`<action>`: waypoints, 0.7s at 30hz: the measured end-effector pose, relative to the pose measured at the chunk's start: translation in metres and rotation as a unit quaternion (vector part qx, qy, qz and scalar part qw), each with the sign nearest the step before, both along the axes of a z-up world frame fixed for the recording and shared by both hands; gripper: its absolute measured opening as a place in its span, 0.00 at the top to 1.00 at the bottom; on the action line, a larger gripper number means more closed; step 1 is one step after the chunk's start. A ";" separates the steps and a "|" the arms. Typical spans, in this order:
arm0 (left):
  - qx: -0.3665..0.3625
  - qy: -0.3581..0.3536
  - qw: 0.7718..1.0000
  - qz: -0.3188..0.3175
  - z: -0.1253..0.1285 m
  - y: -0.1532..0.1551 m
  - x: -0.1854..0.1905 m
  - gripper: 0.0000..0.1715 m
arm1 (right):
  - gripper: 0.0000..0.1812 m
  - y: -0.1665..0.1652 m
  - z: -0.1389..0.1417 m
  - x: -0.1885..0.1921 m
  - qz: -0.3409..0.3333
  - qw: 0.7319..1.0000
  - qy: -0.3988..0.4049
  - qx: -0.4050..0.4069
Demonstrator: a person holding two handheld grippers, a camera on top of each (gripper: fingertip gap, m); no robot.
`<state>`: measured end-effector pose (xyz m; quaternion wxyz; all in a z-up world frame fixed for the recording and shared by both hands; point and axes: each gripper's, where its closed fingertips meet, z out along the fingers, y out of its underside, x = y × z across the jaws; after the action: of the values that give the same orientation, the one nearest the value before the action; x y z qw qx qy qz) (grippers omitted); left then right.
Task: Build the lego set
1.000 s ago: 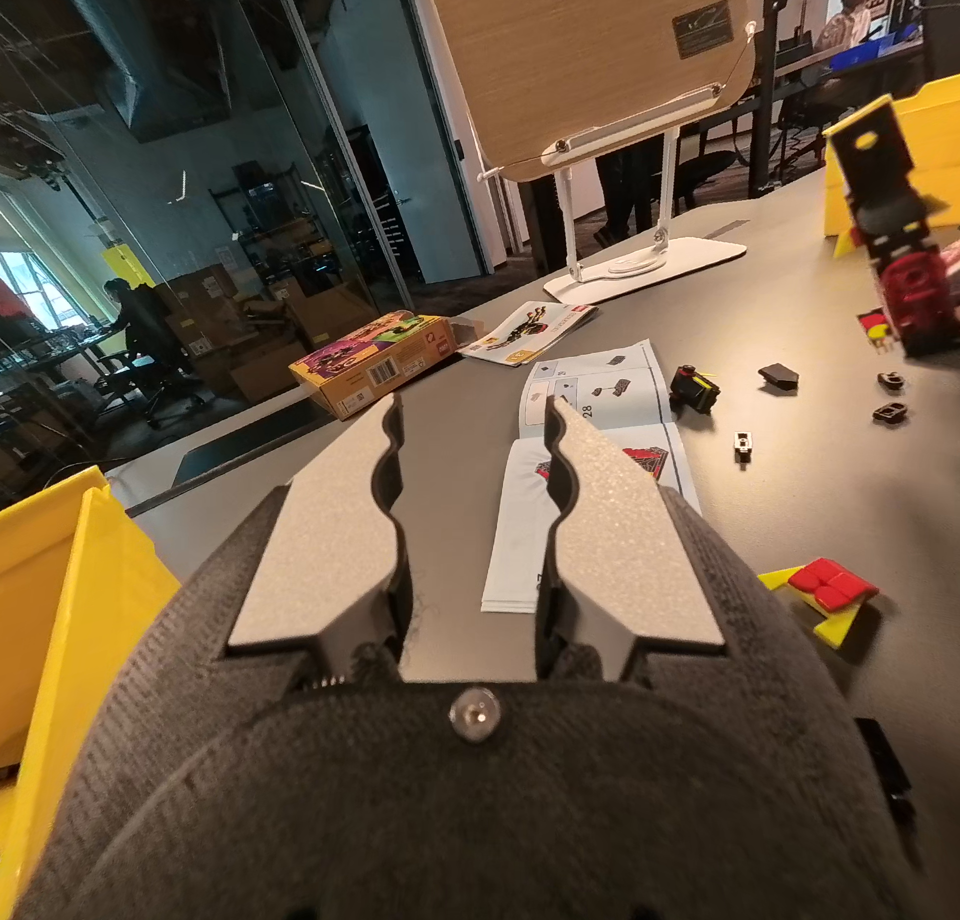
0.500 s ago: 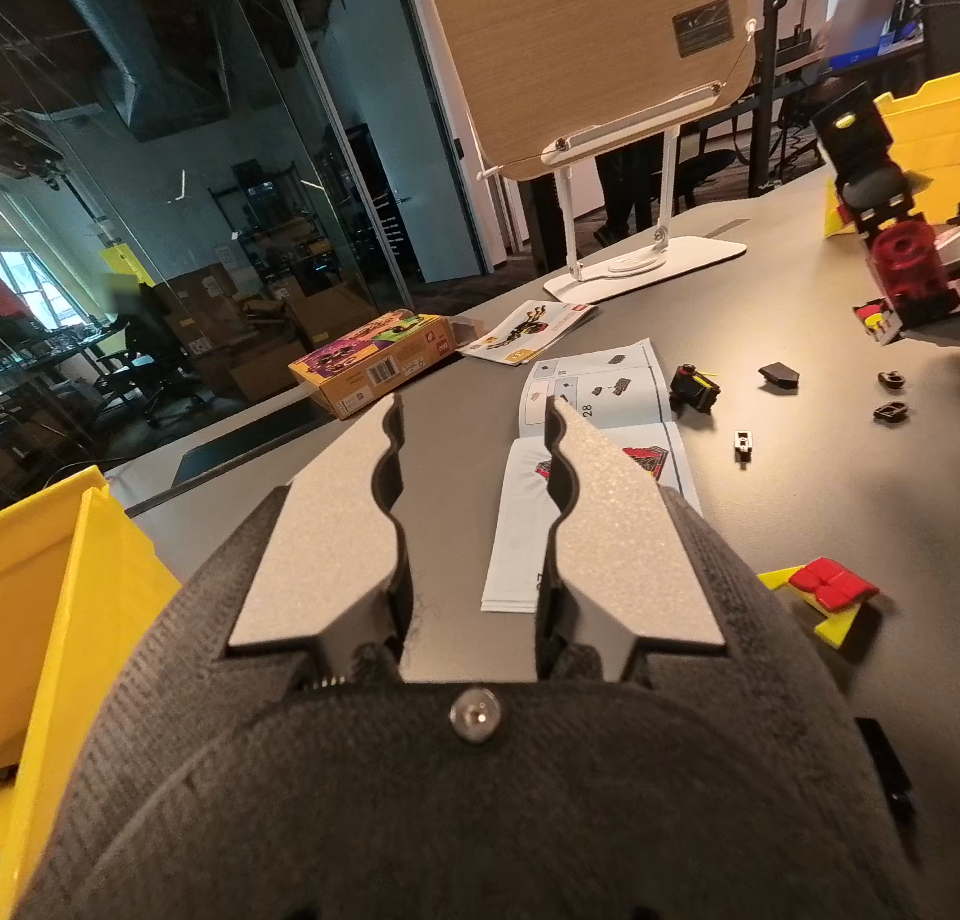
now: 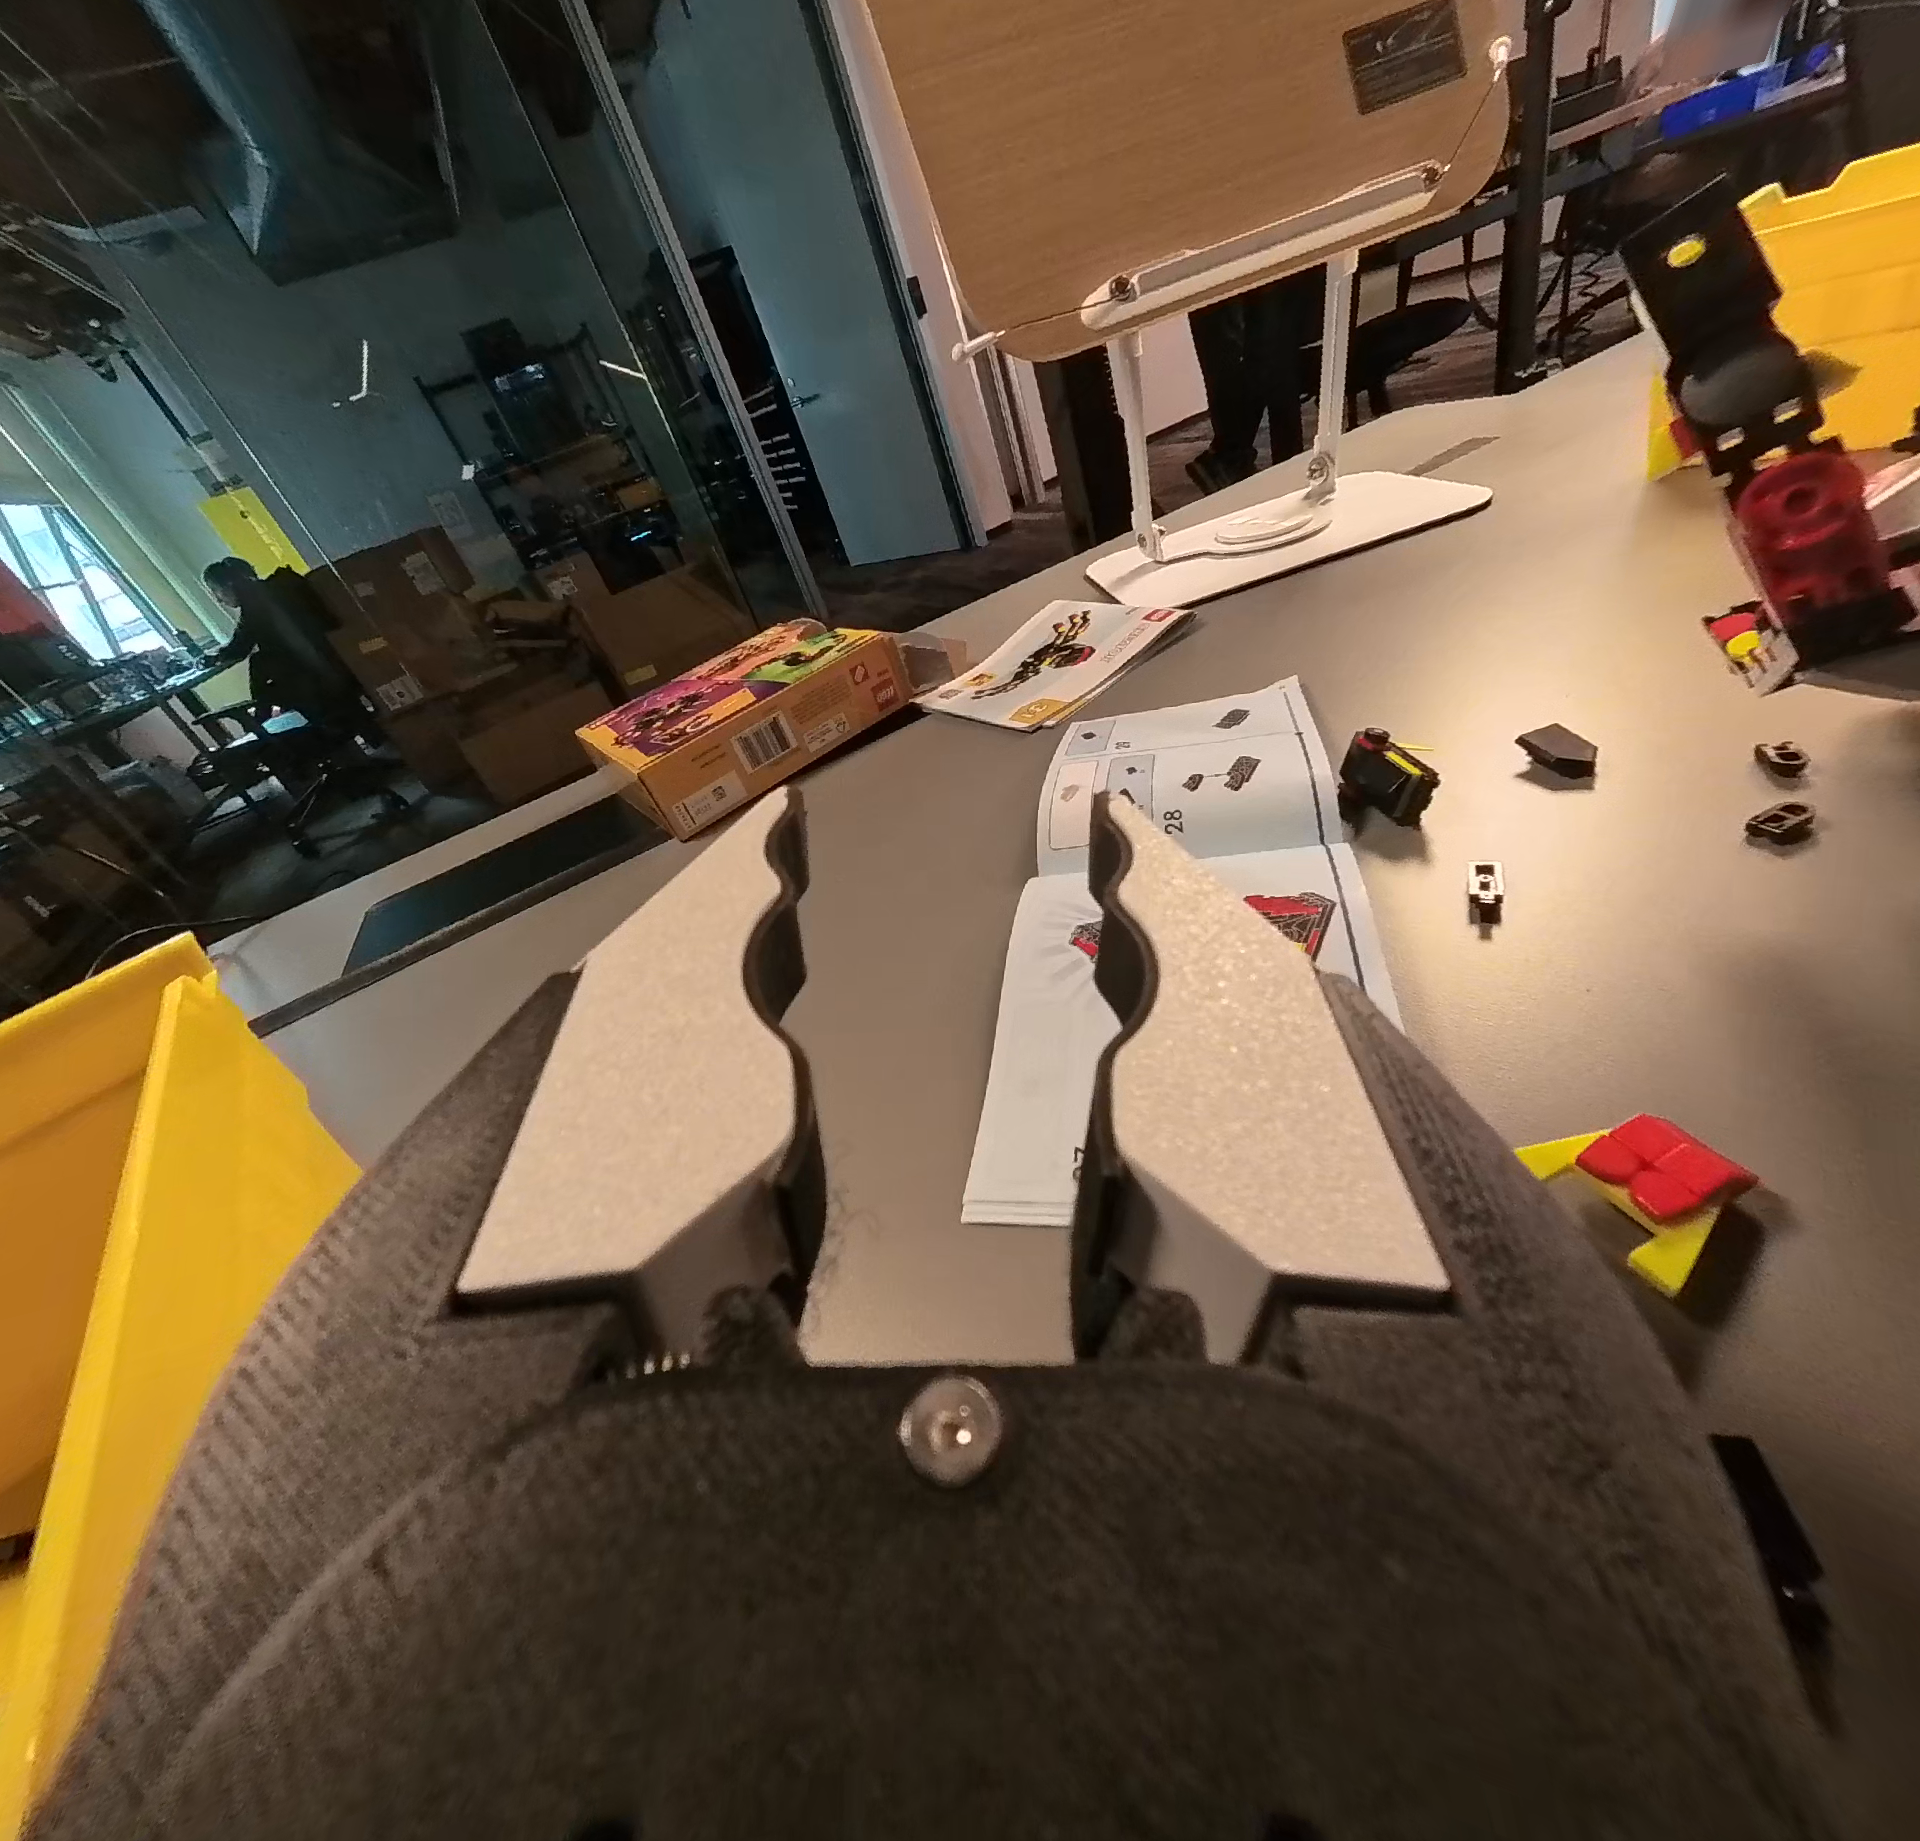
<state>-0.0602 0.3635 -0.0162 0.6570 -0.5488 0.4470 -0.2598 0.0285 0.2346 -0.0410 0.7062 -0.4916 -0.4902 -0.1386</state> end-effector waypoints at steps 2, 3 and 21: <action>0.000 0.000 1.000 0.000 0.000 0.000 0.000 0.69 | 0.94 0.000 0.000 0.000 0.000 1.000 -0.001 0.000; 0.001 0.001 1.000 0.000 0.000 0.000 0.000 0.69 | 0.94 0.000 0.000 0.000 0.000 1.000 -0.001 0.000; 0.001 0.002 1.000 -0.001 0.000 0.000 0.000 0.69 | 0.94 0.000 -0.002 0.000 -0.002 1.000 -0.006 0.001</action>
<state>-0.0599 0.3632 -0.0164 0.6569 -0.5480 0.4486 -0.2587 0.0280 0.2348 -0.0430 0.7033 -0.4910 -0.4937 -0.1433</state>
